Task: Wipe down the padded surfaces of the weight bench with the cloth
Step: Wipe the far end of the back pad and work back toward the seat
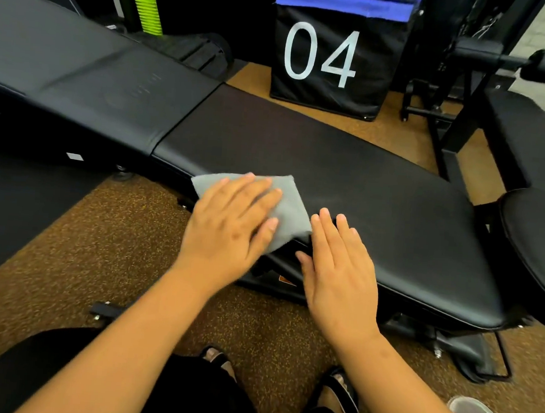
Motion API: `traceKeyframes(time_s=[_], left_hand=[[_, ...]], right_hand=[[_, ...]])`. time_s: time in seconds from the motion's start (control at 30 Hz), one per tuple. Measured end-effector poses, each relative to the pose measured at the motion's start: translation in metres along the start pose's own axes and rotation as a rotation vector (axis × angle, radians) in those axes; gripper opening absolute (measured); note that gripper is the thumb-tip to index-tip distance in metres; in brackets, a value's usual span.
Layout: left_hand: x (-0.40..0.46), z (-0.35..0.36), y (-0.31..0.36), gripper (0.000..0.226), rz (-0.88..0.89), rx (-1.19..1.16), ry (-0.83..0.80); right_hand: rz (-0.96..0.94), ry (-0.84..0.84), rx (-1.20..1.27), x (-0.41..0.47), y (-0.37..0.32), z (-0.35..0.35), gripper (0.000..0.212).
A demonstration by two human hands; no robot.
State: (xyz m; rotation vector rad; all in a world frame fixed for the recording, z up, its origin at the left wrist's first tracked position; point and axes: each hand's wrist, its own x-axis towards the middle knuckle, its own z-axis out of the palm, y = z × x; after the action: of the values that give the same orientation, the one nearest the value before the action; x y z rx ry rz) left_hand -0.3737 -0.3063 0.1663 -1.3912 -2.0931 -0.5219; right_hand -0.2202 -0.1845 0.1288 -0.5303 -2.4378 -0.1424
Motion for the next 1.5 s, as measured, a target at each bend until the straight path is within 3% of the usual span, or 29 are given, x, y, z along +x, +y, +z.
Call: traceKeyframes(time_s=[0.27, 0.53, 0.7, 0.87, 1.0, 1.27, 1.4, 1.5], left_hand=[[0.041, -0.018, -0.073, 0.033, -0.290, 0.052, 0.052], [0.013, -0.006, 0.014, 0.041, -0.216, -0.015, -0.050], [0.012, -0.005, 0.025, 0.041, -0.090, 0.018, -0.146], [0.059, -0.007, 0.008, 0.046, -0.245, 0.081, -0.349], [0.076, 0.006, 0.034, 0.050, -0.162, 0.124, -0.486], [0.051, 0.029, 0.134, 0.054, 0.064, 0.031, -0.481], [0.054, 0.029, 0.154, 0.055, 0.132, -0.084, -0.552], [0.065, 0.023, 0.142, 0.039, 0.046, -0.399, -0.554]], right_hand=[[0.010, -0.033, 0.004, -0.001, 0.000, -0.002, 0.050], [0.015, -0.120, 0.091, 0.000, 0.002, -0.009, 0.054], [0.015, -0.267, 0.394, 0.001, 0.014, -0.031, 0.063], [0.259, -0.320, 0.807, 0.000, 0.030, -0.057, 0.070], [0.455, -0.238, 0.898, -0.001, 0.044, -0.060, 0.065], [0.579, 0.168, 1.006, 0.014, 0.080, -0.067, 0.046], [0.677, 0.272, 1.069, 0.016, 0.089, -0.073, 0.038], [0.763, 0.289, 1.073, 0.009, 0.083, -0.064, 0.033]])
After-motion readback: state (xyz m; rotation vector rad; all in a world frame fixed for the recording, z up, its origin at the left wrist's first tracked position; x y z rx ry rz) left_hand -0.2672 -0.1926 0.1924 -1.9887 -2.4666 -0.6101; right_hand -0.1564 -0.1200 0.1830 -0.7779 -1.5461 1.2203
